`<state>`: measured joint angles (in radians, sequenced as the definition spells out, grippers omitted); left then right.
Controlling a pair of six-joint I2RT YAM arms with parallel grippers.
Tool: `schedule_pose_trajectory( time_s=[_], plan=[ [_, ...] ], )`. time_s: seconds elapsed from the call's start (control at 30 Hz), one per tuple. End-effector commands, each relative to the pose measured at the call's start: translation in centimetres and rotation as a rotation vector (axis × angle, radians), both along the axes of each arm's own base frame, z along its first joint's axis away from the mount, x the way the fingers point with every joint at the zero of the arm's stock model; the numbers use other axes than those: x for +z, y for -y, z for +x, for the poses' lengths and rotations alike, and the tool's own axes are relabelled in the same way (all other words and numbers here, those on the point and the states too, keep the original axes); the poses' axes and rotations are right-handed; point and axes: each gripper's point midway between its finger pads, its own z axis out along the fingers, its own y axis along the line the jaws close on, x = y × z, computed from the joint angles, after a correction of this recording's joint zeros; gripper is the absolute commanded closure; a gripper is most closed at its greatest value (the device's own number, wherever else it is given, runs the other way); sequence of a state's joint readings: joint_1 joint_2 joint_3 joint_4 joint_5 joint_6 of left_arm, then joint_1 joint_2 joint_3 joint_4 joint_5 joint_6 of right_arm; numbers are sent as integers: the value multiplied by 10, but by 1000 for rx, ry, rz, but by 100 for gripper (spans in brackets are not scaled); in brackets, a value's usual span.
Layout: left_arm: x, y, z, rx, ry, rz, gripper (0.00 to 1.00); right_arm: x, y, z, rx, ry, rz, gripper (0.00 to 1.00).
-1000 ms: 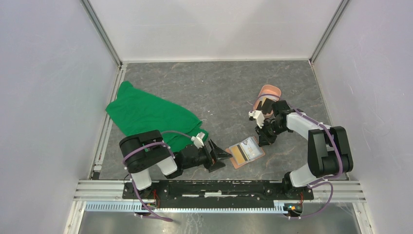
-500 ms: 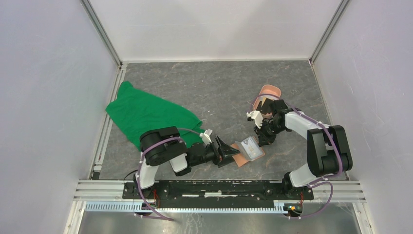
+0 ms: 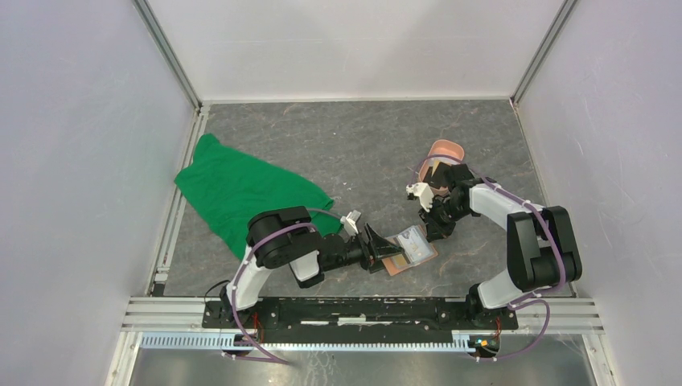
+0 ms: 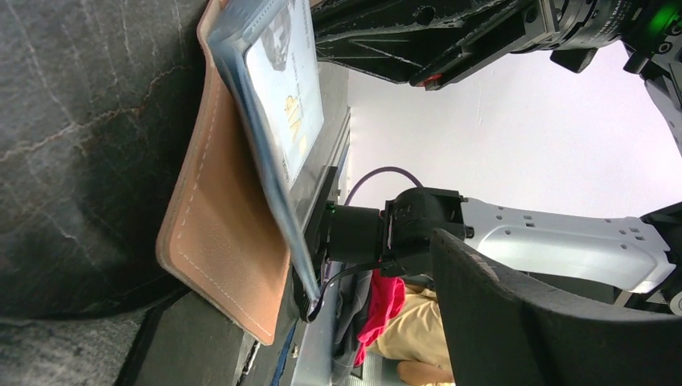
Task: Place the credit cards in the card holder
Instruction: Close the card holder at the center of the board.
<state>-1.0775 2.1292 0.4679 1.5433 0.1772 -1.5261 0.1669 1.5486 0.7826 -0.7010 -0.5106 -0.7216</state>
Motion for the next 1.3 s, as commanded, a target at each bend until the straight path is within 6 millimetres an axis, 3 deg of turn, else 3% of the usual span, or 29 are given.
schedule_pose_trajectory(
  time_s=[0.0, 0.2, 0.43, 0.7, 0.9, 0.97, 1.13, 1.27],
  plan=[
    [7, -8, -10, -33, 83, -60, 18, -35, 12, -17, 47, -47, -98, 85],
    [-5, -11, -9, -24, 37, -17, 51, -24, 6, -9, 48, 3, -68, 84],
    [-20, -18, -6, -14, 45, 134, 61, 12, -9, 8, 61, 137, 57, 69],
    [-35, -21, 0, -33, 82, 316, 88, 66, -5, 24, 36, 326, 219, 52],
    [-38, -30, 8, -72, 186, 526, 91, 95, 6, 32, -42, 415, 317, 50],
    [-31, -32, 14, -82, 241, 603, 89, 102, 6, 33, -57, 431, 350, 49],
    [-14, -30, 27, -134, 333, 735, 69, 103, 9, 37, -90, 452, 346, 49],
    [-12, -15, 27, -193, 332, 744, 64, 99, 13, 37, -107, 437, 335, 49]
  ],
)
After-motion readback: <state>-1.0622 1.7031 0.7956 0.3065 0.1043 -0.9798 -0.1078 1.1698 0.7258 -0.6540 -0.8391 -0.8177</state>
